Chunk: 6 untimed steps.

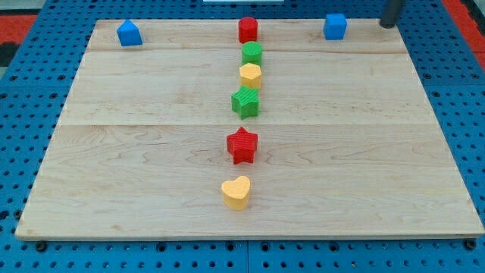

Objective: Push the blue cube close to the green circle

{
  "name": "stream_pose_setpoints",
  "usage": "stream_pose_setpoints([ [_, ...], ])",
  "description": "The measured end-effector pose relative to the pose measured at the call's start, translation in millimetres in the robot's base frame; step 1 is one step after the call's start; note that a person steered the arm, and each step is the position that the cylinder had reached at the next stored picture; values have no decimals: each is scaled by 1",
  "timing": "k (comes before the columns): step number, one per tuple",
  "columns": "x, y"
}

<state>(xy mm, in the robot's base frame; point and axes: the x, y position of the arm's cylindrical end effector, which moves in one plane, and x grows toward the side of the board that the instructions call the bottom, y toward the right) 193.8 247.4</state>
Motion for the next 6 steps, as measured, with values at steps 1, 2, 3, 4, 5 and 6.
stream_pose_setpoints([
  [1,-1,-94],
  [2,32,-206],
  [3,26,-223],
  [4,18,-212],
  [5,17,-175],
  [6,17,-181],
])
